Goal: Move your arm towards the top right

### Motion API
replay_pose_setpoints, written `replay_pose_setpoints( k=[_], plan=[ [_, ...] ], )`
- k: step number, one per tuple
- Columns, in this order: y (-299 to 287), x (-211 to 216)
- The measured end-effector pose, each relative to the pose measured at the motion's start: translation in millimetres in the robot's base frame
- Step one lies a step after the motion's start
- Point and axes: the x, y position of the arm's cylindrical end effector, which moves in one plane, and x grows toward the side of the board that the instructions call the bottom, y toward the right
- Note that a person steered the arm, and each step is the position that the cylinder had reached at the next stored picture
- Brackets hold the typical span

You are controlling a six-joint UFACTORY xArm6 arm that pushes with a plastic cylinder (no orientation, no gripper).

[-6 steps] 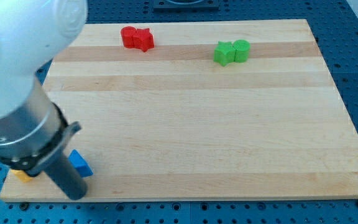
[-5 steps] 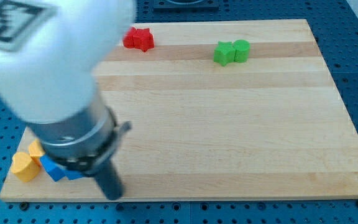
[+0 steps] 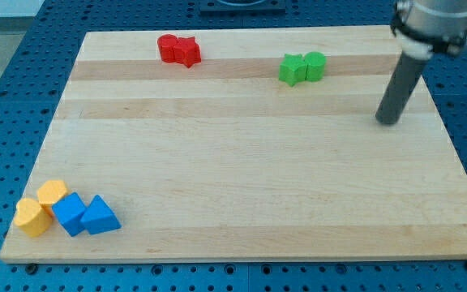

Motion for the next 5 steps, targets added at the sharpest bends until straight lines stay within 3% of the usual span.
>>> replay_pose_setpoints(
  k=[1, 2, 5],
  plan=[
    [3, -56],
    [-9, -83],
    [-112, -98]
  ],
)
